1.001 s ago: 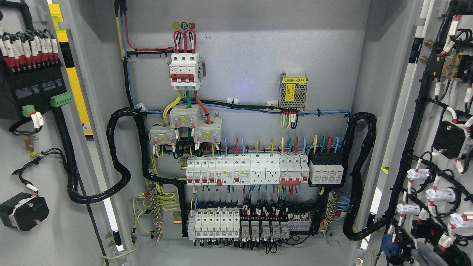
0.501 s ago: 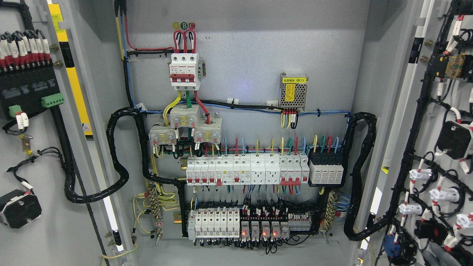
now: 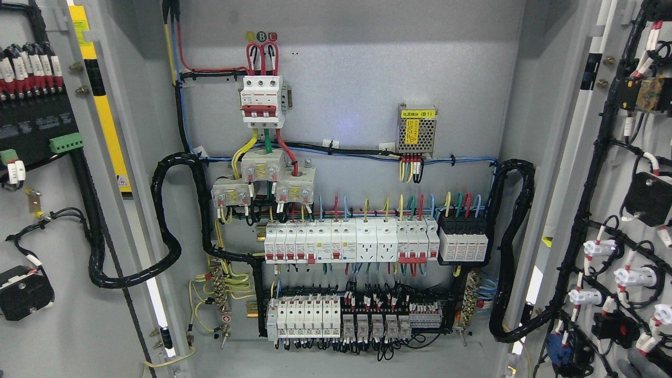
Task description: Open door with both hands
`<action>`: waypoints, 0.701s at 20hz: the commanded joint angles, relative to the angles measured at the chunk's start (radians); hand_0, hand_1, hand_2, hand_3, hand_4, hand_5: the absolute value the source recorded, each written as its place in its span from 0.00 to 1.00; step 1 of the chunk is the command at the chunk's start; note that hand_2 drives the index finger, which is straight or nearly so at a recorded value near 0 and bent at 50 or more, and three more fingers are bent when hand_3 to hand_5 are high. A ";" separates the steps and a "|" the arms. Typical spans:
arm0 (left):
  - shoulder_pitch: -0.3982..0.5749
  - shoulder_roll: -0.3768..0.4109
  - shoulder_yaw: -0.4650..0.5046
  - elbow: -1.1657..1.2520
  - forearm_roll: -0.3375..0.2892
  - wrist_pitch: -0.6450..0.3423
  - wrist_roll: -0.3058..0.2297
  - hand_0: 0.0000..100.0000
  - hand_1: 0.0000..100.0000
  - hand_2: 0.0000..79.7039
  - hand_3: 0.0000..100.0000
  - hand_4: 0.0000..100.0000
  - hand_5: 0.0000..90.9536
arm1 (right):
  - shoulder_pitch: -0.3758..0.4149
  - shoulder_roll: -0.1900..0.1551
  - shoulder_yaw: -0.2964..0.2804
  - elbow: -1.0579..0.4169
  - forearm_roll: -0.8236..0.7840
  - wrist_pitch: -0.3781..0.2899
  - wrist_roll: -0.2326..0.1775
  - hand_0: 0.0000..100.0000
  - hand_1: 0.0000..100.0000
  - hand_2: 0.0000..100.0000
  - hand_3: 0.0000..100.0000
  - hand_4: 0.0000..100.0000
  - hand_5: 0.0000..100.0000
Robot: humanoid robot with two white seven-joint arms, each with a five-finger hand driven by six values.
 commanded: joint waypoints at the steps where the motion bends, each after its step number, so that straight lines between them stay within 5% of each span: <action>1: -0.023 0.075 0.015 0.075 0.016 0.003 0.001 0.12 0.56 0.00 0.00 0.00 0.00 | 0.007 -0.009 -0.056 -0.002 -0.003 0.000 -0.001 0.00 0.50 0.04 0.00 0.00 0.00; 14: -0.034 0.079 0.015 0.094 0.022 0.017 -0.022 0.12 0.56 0.00 0.00 0.00 0.00 | 0.019 -0.016 -0.079 -0.002 -0.081 0.009 -0.001 0.00 0.50 0.04 0.00 0.00 0.00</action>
